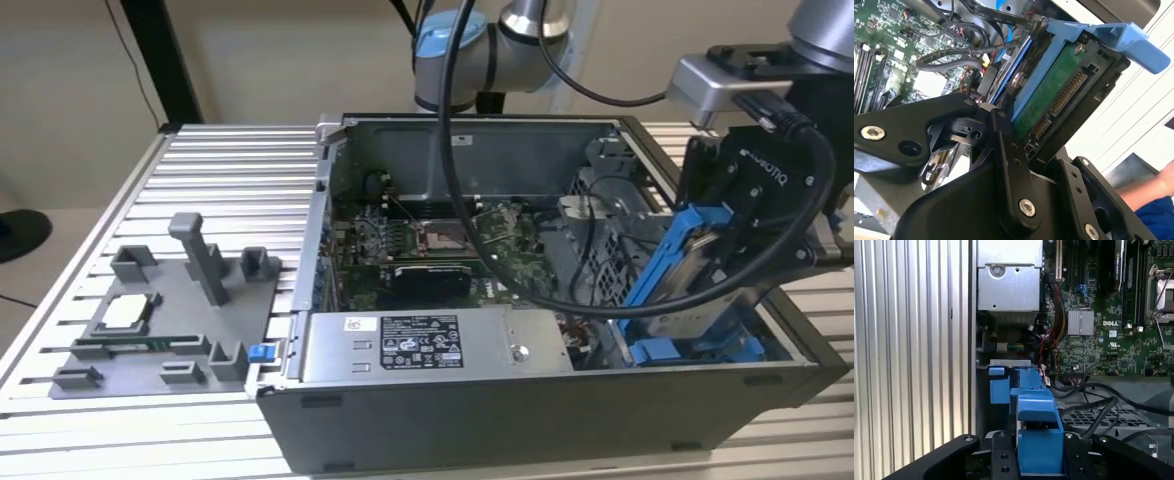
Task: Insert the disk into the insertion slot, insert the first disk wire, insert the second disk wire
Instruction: 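Insert the disk into the insertion slot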
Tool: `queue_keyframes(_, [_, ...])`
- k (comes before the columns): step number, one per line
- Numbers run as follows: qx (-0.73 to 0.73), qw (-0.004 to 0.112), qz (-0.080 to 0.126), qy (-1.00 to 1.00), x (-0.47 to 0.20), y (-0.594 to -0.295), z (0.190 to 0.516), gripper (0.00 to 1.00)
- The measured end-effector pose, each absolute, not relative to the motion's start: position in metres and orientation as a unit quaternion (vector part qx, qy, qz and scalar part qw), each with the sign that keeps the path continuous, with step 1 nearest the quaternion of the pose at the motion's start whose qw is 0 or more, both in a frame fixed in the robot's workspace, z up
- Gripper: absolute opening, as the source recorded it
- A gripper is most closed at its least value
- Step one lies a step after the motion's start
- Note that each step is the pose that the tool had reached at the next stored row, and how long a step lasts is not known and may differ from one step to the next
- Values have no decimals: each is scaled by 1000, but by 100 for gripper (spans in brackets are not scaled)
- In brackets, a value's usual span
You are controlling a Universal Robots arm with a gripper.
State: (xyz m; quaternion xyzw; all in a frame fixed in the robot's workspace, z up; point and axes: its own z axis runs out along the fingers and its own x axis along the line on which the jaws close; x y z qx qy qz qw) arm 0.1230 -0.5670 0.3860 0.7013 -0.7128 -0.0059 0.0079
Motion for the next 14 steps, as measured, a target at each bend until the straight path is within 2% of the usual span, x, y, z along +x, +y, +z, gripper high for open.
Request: queue_keyframes(14, [701,8,-6,-713,123,-567,380,0])
